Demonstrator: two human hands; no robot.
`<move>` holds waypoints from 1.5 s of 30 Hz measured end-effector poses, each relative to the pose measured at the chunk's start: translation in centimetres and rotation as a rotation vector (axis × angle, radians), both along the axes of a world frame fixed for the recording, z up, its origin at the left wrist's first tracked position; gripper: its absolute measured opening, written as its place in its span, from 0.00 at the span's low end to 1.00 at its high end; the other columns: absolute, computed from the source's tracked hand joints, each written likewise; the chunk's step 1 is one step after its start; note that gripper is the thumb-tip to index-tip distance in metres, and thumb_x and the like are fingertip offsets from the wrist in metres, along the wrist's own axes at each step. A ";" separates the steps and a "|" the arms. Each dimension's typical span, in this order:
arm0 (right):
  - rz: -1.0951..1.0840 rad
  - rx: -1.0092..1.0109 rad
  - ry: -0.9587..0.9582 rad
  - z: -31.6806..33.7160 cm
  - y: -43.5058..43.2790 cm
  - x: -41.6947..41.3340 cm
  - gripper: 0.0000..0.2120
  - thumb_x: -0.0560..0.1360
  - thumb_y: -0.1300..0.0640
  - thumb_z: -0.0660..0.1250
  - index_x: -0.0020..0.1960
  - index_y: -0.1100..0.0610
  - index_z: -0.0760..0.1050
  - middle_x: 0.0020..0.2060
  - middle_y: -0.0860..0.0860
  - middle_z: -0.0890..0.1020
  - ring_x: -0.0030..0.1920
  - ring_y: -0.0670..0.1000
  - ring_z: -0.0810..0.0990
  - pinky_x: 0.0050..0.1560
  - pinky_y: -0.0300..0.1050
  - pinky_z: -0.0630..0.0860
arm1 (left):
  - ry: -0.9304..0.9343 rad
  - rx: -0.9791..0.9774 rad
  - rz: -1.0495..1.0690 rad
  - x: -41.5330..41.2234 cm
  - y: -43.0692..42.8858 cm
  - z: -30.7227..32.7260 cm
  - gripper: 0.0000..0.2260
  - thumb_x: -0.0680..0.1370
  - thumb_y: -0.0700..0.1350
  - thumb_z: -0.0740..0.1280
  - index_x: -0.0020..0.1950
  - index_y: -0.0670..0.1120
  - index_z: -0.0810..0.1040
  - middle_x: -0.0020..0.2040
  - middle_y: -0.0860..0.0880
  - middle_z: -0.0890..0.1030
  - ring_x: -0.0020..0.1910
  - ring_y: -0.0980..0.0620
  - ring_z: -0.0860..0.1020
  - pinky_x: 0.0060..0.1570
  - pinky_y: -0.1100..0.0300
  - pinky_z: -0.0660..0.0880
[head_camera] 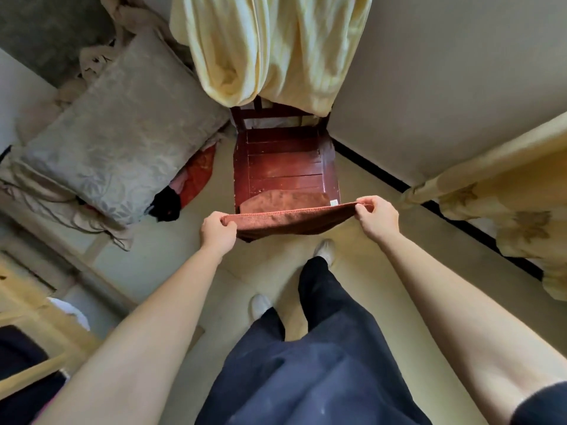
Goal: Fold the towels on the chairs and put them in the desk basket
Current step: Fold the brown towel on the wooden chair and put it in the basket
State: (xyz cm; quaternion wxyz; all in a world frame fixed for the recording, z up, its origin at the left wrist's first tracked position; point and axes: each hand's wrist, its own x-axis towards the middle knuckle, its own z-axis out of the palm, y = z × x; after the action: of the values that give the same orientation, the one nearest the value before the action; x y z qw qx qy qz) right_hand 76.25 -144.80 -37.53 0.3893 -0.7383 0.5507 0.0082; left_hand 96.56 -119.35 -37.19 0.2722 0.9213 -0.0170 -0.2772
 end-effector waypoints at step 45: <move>0.007 -0.202 -0.576 -0.3 -13.6 20.7 0.02 0.79 0.53 0.66 0.47 0.47 0.75 0.50 0.59 0.83 0.31 0.50 0.85 0.30 0.45 0.81 | -0.694 -0.379 -0.065 21.0 -14.3 -3.8 0.07 0.80 0.54 0.56 0.46 0.53 0.67 0.42 0.51 0.78 0.37 0.42 0.81 0.44 0.47 0.75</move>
State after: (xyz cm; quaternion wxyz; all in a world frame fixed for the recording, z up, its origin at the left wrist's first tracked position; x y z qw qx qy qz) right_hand 96.96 -158.44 -37.87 0.4539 -0.7471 0.4134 -0.2549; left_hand 117.53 -133.69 -40.96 0.4065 0.8927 -0.1878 0.0502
